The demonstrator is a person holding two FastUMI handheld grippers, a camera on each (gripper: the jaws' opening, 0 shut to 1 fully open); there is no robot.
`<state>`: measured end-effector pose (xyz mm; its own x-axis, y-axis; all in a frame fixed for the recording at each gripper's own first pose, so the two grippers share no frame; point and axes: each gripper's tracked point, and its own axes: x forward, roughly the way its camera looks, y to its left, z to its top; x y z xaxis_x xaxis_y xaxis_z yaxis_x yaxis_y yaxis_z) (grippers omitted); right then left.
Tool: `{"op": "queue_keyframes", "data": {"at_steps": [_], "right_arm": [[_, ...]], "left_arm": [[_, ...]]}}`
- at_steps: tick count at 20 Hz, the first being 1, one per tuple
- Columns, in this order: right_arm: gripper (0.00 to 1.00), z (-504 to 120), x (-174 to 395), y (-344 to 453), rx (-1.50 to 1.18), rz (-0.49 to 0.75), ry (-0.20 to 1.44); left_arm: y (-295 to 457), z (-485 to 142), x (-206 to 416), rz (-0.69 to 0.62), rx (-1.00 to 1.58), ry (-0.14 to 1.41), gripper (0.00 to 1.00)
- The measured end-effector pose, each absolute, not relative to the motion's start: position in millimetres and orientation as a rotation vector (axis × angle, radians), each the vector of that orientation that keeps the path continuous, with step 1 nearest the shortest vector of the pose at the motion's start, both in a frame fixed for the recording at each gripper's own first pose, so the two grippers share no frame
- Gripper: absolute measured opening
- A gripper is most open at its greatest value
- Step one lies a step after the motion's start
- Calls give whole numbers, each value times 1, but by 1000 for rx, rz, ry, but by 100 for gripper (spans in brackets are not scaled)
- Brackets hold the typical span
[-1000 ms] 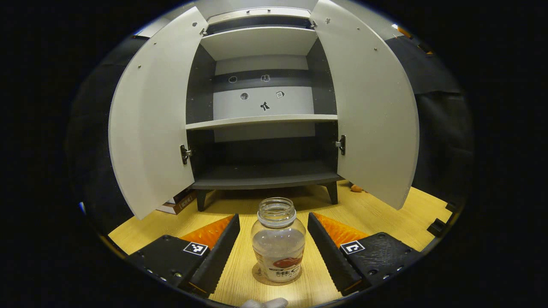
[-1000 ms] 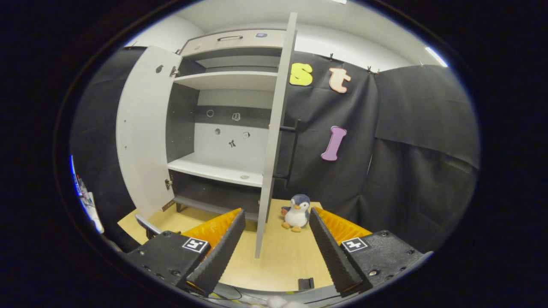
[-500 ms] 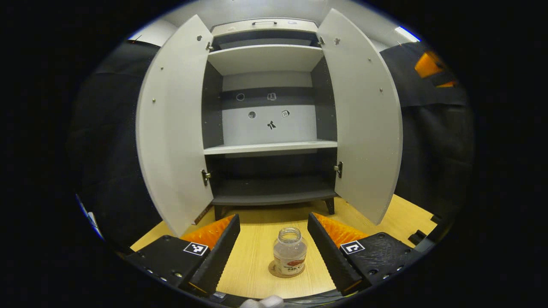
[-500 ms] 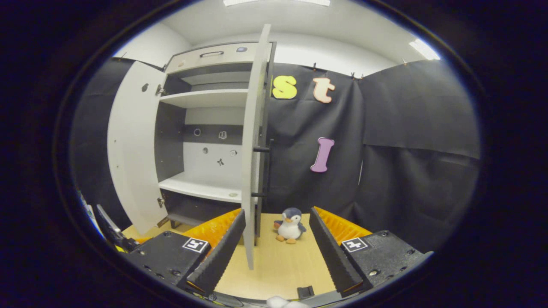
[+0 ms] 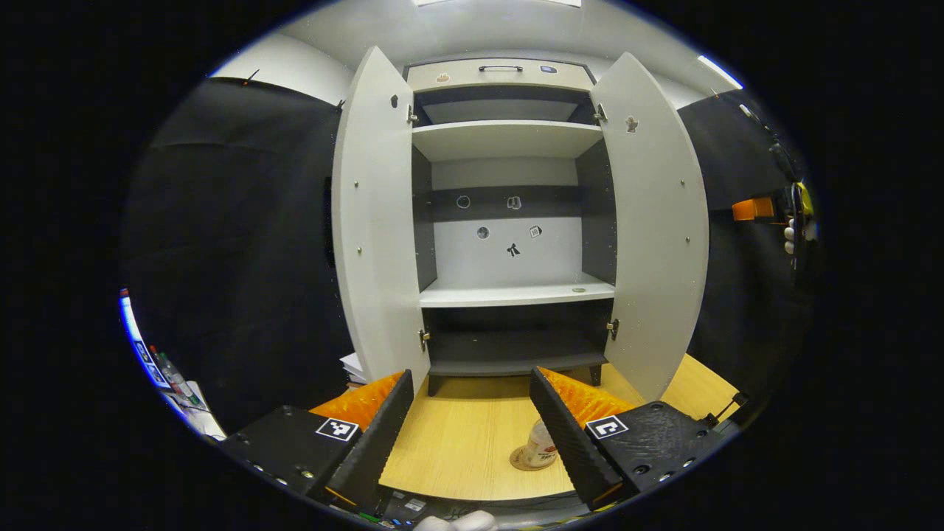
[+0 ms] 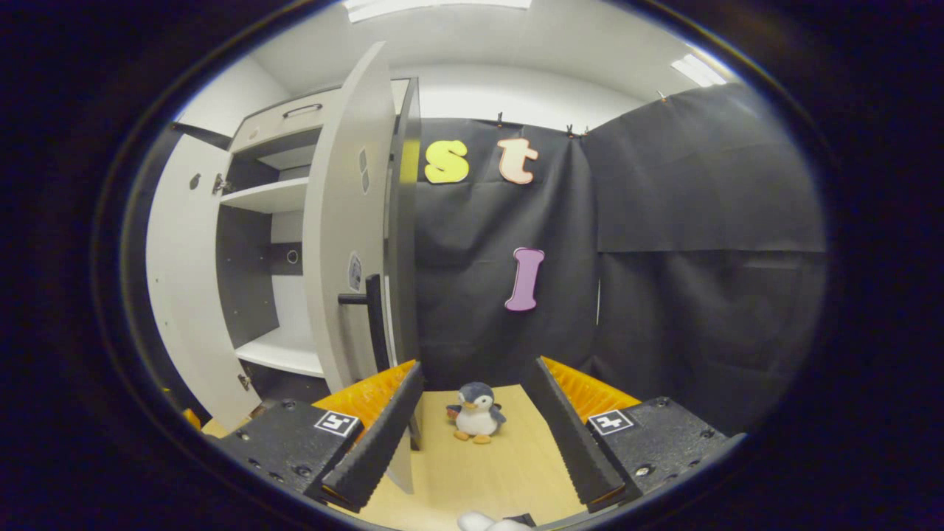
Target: Grasp the bottle in the cabinet with the left hand and place it on the coaster, then close the right door with the right hand and the left door with the left hand.
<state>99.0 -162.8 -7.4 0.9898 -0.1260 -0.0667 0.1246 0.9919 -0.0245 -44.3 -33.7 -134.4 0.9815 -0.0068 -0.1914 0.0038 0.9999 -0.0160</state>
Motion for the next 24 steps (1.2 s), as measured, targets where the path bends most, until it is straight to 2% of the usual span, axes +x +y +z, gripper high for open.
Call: {"op": "queue_keyframes", "data": {"at_steps": [9,13,16,24], "right_arm": [[98,-9,153,-146,-18,-65,78],[93,-5,151,-136,-70,-53,79],[92,-5,149,-128,-102,-64,90],[92,-12,152,-28,-93,49,81]], "left_arm": [[-10,-90,-58,32,5,166,96],[3,-72,-54,44,5,142,96],[17,-64,-49,61,26,123,96],[58,-64,-47,98,29,111,96]]}}
